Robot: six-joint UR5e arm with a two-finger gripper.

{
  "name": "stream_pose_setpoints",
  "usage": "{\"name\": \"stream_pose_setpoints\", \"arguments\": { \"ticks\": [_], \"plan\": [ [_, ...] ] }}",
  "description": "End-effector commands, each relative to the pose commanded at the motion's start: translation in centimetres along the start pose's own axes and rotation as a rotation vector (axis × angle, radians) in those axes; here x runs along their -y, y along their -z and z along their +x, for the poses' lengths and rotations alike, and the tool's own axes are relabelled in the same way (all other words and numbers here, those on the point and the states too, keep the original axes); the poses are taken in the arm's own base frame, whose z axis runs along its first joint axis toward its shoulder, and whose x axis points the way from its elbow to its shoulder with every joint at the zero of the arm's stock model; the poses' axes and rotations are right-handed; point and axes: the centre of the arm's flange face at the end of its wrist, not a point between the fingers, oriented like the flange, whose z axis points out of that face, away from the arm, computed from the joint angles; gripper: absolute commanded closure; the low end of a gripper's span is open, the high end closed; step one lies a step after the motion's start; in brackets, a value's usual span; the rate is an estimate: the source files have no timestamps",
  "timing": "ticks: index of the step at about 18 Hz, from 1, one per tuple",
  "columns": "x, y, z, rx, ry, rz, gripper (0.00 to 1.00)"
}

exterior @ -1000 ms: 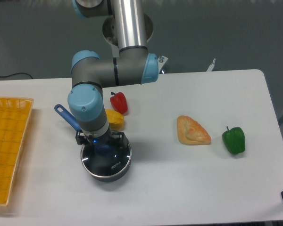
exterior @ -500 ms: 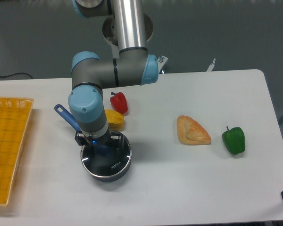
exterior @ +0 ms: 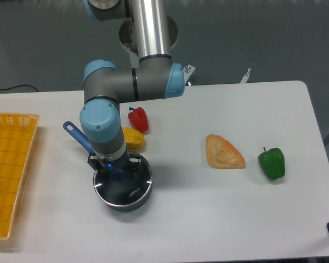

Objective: Open the lid
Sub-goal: 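Close the gripper on the blue lid knob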

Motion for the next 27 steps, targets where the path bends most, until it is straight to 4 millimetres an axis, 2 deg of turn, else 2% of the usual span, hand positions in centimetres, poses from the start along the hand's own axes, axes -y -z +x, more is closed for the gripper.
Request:
{"name": "stream_pose_setpoints", "arguments": {
  "ticks": [4,6,22,27],
  "plan": [
    [0.0,0.1,0.0,0.0,0.0,0.001,0.3],
    [0.1,0.2,-0.1,0.001,0.002,0.005,0.37],
    [0.0,0.9,-0.5,-0.012,-0.008,0.017,0.37],
    [-0.2,1.7,-1.9,-0.009,-0.024,0.025,0.37]
  ]
}}
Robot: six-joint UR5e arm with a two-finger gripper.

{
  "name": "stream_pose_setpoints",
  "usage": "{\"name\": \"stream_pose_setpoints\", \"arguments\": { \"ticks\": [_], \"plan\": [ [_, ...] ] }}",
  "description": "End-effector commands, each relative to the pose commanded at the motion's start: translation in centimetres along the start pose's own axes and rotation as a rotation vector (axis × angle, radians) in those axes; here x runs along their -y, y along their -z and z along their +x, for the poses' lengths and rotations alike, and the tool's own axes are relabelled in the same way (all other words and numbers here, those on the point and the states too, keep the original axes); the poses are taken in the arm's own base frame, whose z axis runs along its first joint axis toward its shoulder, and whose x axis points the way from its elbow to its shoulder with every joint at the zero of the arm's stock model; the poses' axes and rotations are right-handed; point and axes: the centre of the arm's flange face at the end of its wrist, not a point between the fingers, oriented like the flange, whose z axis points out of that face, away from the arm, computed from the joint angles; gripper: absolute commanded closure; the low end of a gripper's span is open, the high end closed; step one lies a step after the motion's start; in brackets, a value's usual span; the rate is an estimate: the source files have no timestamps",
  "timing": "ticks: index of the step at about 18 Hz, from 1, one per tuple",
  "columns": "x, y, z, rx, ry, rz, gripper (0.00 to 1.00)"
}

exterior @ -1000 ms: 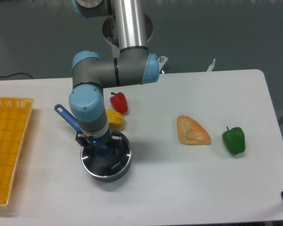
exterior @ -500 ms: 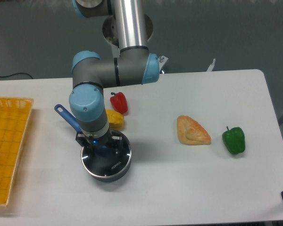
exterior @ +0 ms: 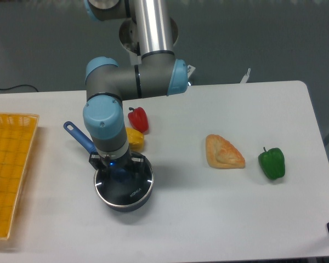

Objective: Open the lid
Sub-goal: 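Close the gripper on the blue lid knob, then lift the glass lid off the saucepan and move it aside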

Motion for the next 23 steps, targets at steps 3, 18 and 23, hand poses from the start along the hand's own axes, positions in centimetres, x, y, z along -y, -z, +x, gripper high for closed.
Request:
{"name": "stream_pose_setpoints", "arguments": {
  "ticks": [3,18,23],
  "plan": [
    [-0.2,0.6,-0.3,-0.001,-0.042,0.007,0.37],
    [-1.3,1.7,-7.5,0.023,-0.447,0.015,0.38],
    [-1.7,1.8,-10.1,0.028,-0.56,0.012,0.38]
  ]
}}
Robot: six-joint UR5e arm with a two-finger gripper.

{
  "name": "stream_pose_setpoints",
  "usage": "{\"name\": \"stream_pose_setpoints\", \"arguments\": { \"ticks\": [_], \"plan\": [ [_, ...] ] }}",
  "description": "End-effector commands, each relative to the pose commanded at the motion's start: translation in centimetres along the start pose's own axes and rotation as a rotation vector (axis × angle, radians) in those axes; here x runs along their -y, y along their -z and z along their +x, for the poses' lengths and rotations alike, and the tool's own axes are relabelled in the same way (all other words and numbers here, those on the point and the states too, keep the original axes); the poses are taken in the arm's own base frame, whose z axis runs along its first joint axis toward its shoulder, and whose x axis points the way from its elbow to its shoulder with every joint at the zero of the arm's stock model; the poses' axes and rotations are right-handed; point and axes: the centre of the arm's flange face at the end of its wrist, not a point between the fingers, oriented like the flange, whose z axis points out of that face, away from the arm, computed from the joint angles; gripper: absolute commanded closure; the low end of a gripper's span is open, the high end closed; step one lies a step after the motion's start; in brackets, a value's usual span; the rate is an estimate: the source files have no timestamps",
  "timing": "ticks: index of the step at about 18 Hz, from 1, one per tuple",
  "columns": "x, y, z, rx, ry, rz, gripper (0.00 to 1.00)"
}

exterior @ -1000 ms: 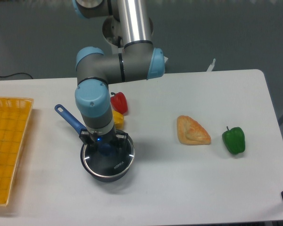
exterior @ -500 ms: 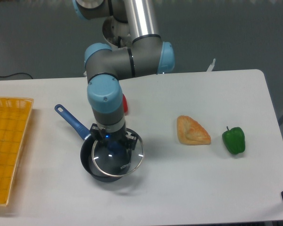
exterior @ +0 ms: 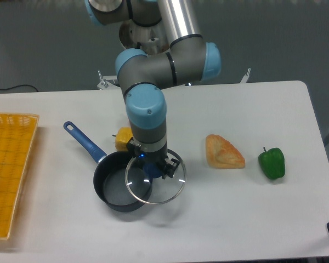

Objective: Open the lid
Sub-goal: 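Lift the glass lid off the saucepan and move it aside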

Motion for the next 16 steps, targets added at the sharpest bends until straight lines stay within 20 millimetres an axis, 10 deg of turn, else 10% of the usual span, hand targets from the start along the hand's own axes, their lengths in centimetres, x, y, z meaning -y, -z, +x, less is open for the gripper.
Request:
{"name": "stream_pose_setpoints", "arguments": {
  "ticks": [16],
  "plan": [
    [-3.5,-1.5,-3.2,-0.015,-0.063,-0.016,0.38]
  ]
}}
